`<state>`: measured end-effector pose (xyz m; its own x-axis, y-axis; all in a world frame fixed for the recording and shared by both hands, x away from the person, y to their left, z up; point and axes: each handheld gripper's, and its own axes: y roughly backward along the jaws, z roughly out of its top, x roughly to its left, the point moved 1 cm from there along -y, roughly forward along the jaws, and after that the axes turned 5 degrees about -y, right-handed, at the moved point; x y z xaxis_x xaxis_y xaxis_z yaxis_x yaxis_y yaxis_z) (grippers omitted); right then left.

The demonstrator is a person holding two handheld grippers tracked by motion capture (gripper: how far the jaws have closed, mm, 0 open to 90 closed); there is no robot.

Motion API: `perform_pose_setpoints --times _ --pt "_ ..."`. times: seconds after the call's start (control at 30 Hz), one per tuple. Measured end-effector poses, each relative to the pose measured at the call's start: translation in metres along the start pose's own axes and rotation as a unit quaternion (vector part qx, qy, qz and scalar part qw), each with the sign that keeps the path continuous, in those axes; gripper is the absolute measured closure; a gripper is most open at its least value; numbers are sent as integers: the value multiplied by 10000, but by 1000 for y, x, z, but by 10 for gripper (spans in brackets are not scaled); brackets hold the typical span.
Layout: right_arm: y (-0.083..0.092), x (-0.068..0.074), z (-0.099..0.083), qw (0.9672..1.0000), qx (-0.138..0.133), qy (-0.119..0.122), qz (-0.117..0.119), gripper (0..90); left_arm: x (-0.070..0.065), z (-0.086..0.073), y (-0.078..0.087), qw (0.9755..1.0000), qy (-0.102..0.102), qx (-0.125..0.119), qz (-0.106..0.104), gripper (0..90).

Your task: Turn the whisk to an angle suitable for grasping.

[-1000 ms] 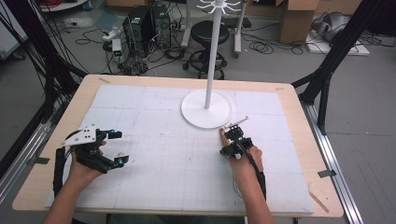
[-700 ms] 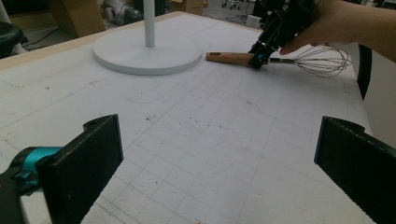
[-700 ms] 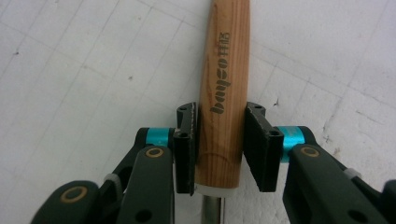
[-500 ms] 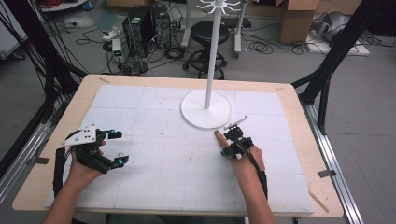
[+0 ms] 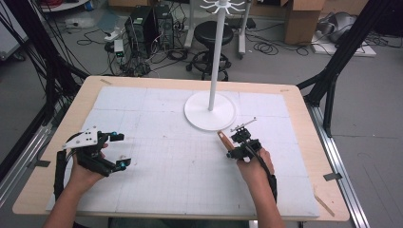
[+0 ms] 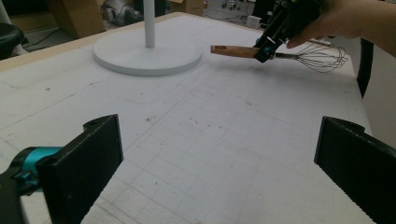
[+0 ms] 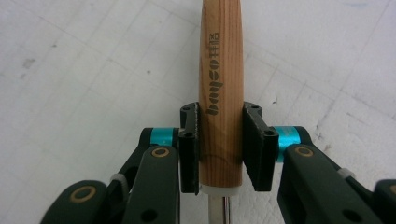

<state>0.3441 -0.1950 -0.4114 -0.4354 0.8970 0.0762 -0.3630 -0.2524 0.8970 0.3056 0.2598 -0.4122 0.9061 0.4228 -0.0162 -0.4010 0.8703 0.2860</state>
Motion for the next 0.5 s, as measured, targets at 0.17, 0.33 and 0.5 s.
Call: perform_pose_setpoints --times 0.17,0.33,0.5 --pt "13 -2 2 9993 -300 -14 203 705 0 0 0 10000 -4 -9 2 17" --pt "28 -5 3 9971 -676 30 353 706 0 0 0 10000 -7 -13 3 17" --pt "44 -10 4 9907 -1195 94 645 707 0 1 1 10000 -5 -22 4 17"
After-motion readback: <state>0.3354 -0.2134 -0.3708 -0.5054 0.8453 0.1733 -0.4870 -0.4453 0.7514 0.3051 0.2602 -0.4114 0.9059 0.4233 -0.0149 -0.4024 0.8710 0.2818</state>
